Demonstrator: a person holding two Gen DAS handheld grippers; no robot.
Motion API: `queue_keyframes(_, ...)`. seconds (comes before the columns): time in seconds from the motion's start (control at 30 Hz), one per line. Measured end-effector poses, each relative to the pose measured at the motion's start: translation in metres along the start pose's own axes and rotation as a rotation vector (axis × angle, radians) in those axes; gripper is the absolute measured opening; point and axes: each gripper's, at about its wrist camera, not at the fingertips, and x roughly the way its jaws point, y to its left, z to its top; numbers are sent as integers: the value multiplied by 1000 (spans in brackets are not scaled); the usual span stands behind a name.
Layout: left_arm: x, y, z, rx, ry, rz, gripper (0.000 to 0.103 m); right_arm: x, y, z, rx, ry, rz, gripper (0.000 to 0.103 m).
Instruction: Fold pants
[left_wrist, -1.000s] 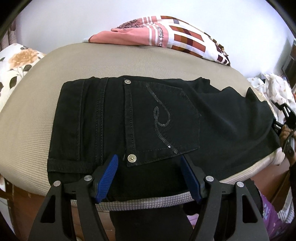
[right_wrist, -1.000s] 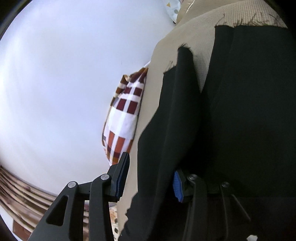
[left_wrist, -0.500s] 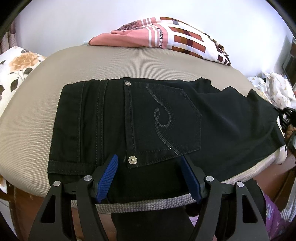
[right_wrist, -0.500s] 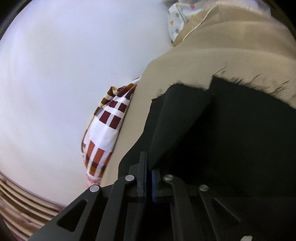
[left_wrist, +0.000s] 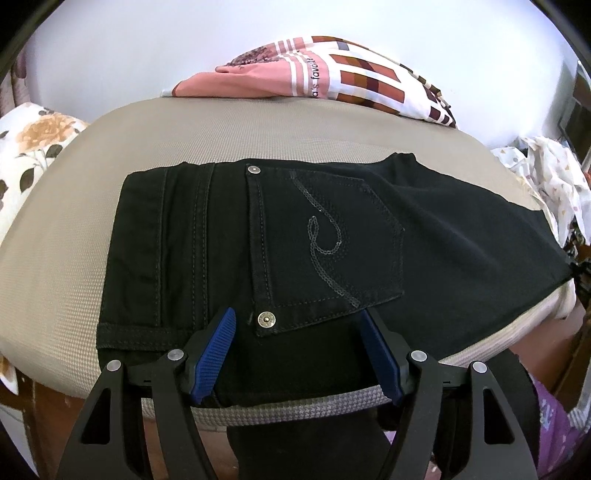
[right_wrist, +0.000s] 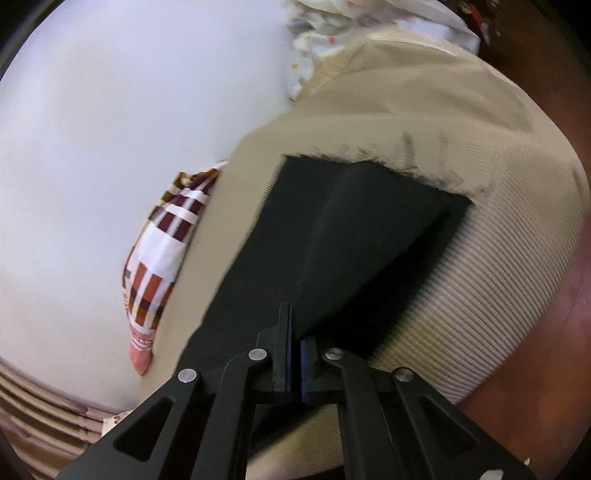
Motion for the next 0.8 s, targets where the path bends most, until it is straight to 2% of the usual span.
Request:
queue_keyframes(0.3,0,-3,-4,39,-19,18,70,1,-12,-2,18,9,13,3)
queue_keyframes(0.57,0,-2,-6,40,-25,2,73,2,-20,1,55,24,44,3)
queue_keyframes(0.67,1,-3,-7,42,-30,1,74,-2,-22,3,50,17,25,2)
queue_keyframes(0.8,2,-3,-7,38,-33,-4,74,-4,-12,2,-19,21,-31,1)
